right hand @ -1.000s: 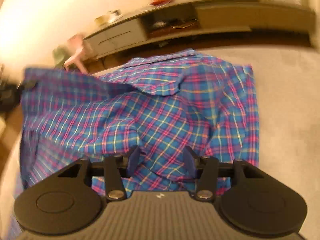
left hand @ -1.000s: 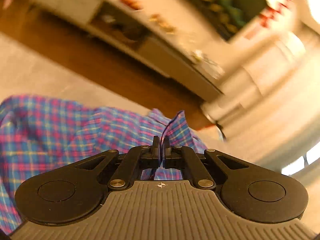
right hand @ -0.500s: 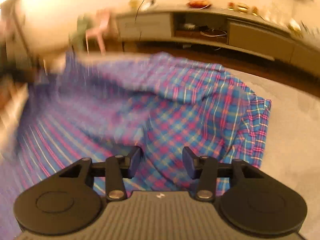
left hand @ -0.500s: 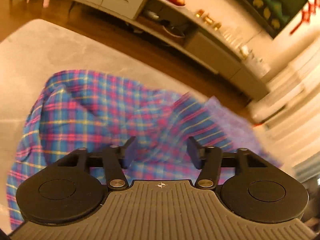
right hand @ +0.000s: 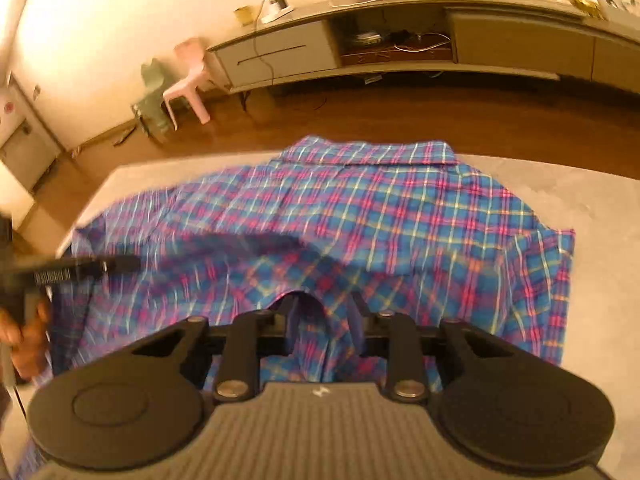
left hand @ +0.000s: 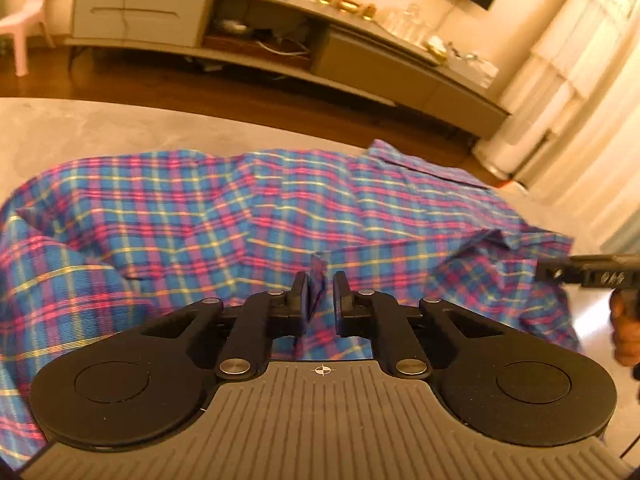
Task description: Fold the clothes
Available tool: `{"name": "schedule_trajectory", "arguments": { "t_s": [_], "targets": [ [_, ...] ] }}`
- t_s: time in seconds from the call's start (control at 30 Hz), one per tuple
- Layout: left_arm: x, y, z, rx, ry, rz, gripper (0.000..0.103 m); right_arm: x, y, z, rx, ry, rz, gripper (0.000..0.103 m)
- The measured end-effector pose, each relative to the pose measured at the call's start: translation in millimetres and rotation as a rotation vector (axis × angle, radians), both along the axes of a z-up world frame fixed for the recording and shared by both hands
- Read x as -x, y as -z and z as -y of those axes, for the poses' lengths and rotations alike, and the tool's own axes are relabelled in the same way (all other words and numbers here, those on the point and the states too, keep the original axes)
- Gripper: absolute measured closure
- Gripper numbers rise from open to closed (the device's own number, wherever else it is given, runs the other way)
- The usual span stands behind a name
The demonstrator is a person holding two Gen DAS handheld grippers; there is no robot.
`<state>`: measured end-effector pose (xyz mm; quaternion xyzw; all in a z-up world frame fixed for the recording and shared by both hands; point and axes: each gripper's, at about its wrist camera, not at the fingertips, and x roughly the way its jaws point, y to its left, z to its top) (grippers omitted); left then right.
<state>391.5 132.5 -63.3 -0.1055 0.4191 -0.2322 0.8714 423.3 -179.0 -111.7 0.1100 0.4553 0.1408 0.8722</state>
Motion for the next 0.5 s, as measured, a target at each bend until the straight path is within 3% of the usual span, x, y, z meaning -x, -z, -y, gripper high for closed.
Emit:
{"name": "schedule_trajectory", "arguments": {
  "t_s": [0.07,0.1,0.3,0.33,0.43,0.5],
  "targets": [
    [-2.5,-2.3,1.4,-0.001,0.010,0.007,0.072,12.9,8.3,-1.0,0.000,-0.019,-0.004,0.076],
    [-1.2,-0.7,3.6,0.009,0.013,0.004,0.069,19.7,13.0,-0.8,-0.006,-0.028,-0.008,0.077],
    [1.9,9.4,8.0,0.067,0.018,-0.015,0.064,44.6,13.8,6.0,-0.022,-0.034,0.002,0.076],
    [3.0,10.8,6.5,0.086,0.012,-0.024,0.067,47.0,13.6,4.8,-0.004,-0.041,0.011,0.076],
    [5.3,11.2,12.8,0.076,0.018,-0.012,0.103,57.5,14.2,-8.5,0.086,-0.099,0.053,0.084],
    [4.2,5.8,16.2,0.042,-0.007,0.015,0.103,66.0,14.6,-23.1,0.155,-0.157,0.093,0.089]
  ]
}}
